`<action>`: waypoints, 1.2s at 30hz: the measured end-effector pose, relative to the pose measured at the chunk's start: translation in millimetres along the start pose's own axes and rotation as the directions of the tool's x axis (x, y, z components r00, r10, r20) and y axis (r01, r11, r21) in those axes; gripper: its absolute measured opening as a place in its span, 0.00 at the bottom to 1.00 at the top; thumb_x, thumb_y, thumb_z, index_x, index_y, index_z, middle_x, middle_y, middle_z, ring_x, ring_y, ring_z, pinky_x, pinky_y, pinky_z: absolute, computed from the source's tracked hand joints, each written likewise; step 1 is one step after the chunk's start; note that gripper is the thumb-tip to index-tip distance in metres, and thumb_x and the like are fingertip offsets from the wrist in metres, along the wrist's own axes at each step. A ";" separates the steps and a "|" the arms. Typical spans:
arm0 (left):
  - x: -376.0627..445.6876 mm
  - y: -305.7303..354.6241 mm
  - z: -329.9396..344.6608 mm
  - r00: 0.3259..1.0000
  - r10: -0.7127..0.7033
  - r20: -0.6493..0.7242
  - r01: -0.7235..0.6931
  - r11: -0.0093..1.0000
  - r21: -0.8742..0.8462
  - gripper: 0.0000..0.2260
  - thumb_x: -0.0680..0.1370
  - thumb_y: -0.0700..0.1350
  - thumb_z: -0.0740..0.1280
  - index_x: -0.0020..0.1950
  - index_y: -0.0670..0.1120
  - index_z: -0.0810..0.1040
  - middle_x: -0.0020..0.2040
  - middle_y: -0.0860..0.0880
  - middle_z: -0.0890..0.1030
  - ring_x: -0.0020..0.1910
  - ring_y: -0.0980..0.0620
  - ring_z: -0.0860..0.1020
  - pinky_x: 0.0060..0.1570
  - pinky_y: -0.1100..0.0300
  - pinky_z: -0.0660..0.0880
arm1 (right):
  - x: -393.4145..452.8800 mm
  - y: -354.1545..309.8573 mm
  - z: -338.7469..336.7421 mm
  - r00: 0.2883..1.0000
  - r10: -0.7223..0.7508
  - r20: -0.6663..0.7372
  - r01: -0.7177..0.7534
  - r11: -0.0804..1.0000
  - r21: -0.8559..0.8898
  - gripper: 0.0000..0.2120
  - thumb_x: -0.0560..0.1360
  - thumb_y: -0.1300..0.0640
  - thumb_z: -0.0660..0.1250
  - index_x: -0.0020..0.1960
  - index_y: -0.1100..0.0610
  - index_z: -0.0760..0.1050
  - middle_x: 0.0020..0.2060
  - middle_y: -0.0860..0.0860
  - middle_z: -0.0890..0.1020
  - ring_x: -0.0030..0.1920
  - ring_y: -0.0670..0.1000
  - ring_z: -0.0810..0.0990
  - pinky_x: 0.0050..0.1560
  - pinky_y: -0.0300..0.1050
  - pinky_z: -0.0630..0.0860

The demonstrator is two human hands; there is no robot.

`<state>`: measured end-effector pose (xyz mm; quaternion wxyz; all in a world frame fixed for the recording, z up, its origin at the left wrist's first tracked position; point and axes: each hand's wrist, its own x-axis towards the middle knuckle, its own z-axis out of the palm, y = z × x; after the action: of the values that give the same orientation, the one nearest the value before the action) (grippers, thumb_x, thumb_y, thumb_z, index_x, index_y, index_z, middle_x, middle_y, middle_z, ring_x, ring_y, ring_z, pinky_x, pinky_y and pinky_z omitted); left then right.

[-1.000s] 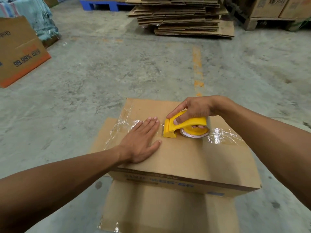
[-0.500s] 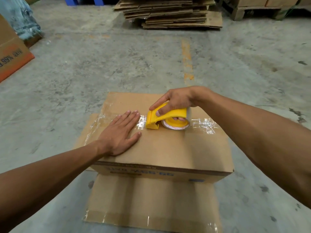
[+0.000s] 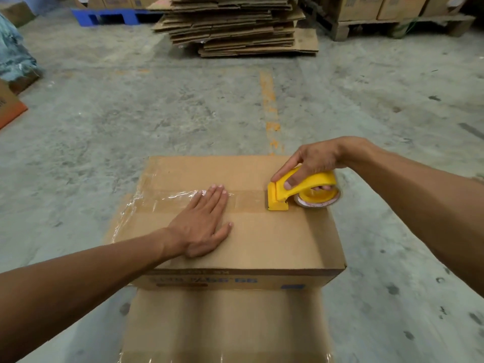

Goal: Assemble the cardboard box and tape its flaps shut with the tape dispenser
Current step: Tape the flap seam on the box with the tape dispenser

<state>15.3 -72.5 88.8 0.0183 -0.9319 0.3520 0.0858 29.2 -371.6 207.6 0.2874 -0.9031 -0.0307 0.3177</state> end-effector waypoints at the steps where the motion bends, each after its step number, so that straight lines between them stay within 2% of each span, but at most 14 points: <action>1: 7.5 15.1 -1.8 1.000 -0.006 0.012 0.007 1.000 -0.021 0.34 0.81 0.61 0.43 0.79 0.43 0.37 0.79 0.45 0.36 0.77 0.50 0.33 0.76 0.50 0.36 | 0.3 0.9 -0.3 1.000 0.000 0.003 0.000 1.000 0.005 0.18 0.72 0.54 0.75 0.61 0.45 0.81 0.41 0.45 0.81 0.24 0.40 0.78 0.22 0.34 0.73; 6: 39.3 77.7 5.8 0.997 -0.073 -0.030 0.070 0.994 -0.080 0.35 0.79 0.61 0.43 0.79 0.40 0.41 0.80 0.42 0.39 0.78 0.48 0.36 0.75 0.44 0.38 | 2.1 6.6 -0.8 1.000 -0.010 0.015 0.010 1.000 0.026 0.18 0.72 0.53 0.75 0.62 0.45 0.81 0.41 0.46 0.81 0.23 0.42 0.78 0.22 0.36 0.74; 8: 42.5 83.0 12.1 0.991 -0.114 -0.073 0.108 0.991 -0.083 0.36 0.78 0.61 0.42 0.79 0.40 0.42 0.80 0.42 0.41 0.78 0.48 0.37 0.75 0.45 0.38 | 3.0 7.5 -1.1 1.000 -0.014 0.017 0.014 1.000 0.021 0.18 0.72 0.53 0.75 0.61 0.45 0.81 0.42 0.47 0.81 0.23 0.43 0.78 0.21 0.36 0.74; 13: 39.4 79.5 16.5 0.986 -0.106 -0.125 0.097 0.992 -0.078 0.37 0.78 0.63 0.42 0.80 0.41 0.43 0.80 0.44 0.41 0.78 0.49 0.37 0.75 0.48 0.36 | 6.5 10.8 -0.7 0.998 -0.019 0.061 0.016 0.999 0.048 0.18 0.71 0.52 0.76 0.59 0.42 0.82 0.40 0.49 0.83 0.25 0.51 0.78 0.23 0.40 0.76; 16: 37.4 80.0 16.2 0.982 -0.110 -0.150 0.101 0.993 -0.066 0.37 0.77 0.64 0.41 0.80 0.42 0.43 0.80 0.45 0.42 0.78 0.50 0.38 0.76 0.49 0.38 | 2.7 14.6 -1.6 0.998 -0.030 0.047 0.027 0.998 0.063 0.18 0.72 0.53 0.75 0.61 0.43 0.81 0.33 0.43 0.83 0.23 0.49 0.78 0.23 0.40 0.76; 20: 35.4 80.9 14.8 0.982 -0.080 -0.172 0.069 0.995 -0.066 0.37 0.77 0.64 0.41 0.80 0.43 0.43 0.80 0.46 0.42 0.78 0.51 0.38 0.76 0.49 0.40 | -7.5 26.2 -4.5 0.997 -0.041 0.072 0.031 0.991 0.132 0.19 0.72 0.56 0.75 0.61 0.43 0.80 0.35 0.48 0.84 0.24 0.50 0.78 0.25 0.41 0.77; 23: 36.1 82.1 15.4 0.982 -0.066 -0.176 0.054 0.996 -0.071 0.37 0.77 0.65 0.41 0.80 0.44 0.43 0.80 0.47 0.41 0.78 0.52 0.37 0.76 0.50 0.40 | -22.5 49.0 -13.7 1.000 0.001 0.006 -0.001 1.000 -0.011 0.18 0.71 0.54 0.76 0.59 0.42 0.81 0.42 0.42 0.84 0.32 0.41 0.81 0.31 0.36 0.77; 25: 36.7 82.0 15.1 0.983 -0.068 -0.169 0.055 0.995 -0.085 0.36 0.78 0.65 0.41 0.80 0.44 0.42 0.80 0.48 0.40 0.78 0.52 0.36 0.76 0.50 0.38 | -35.7 69.8 -20.6 0.999 0.048 -0.012 -0.048 0.999 0.016 0.17 0.72 0.56 0.75 0.58 0.42 0.81 0.40 0.38 0.84 0.33 0.37 0.81 0.31 0.31 0.74; 28: 38.8 84.4 14.2 0.986 -0.068 -0.154 0.055 0.995 -0.087 0.36 0.78 0.64 0.41 0.80 0.44 0.41 0.80 0.47 0.40 0.78 0.51 0.36 0.76 0.49 0.37 | -45.3 86.6 -23.6 0.995 0.096 0.000 -0.096 0.993 0.063 0.16 0.72 0.56 0.75 0.58 0.43 0.82 0.38 0.38 0.84 0.32 0.38 0.81 0.30 0.31 0.75; 31: 43.0 89.4 9.0 0.990 -0.070 -0.122 0.064 0.996 -0.057 0.36 0.79 0.62 0.43 0.80 0.42 0.41 0.80 0.44 0.40 0.78 0.48 0.36 0.76 0.46 0.37 | -41.5 85.3 -24.9 0.995 0.103 -0.012 -0.103 0.995 0.009 0.17 0.69 0.50 0.76 0.57 0.38 0.82 0.41 0.34 0.83 0.40 0.41 0.81 0.38 0.33 0.75; 36: 67.7 120.6 -0.4 0.993 0.036 -0.108 -0.042 0.998 -0.052 0.33 0.80 0.59 0.45 0.80 0.41 0.43 0.80 0.43 0.41 0.78 0.47 0.37 0.75 0.44 0.38 | -38.8 86.7 -25.5 0.995 0.094 -0.021 -0.093 0.995 0.030 0.17 0.69 0.49 0.77 0.57 0.38 0.82 0.39 0.35 0.84 0.41 0.42 0.81 0.40 0.34 0.76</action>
<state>-14.2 -207.4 80.7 -0.0278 -0.9282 0.3683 0.0455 2.4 -465.8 198.6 0.2856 -0.9029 0.0193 0.3208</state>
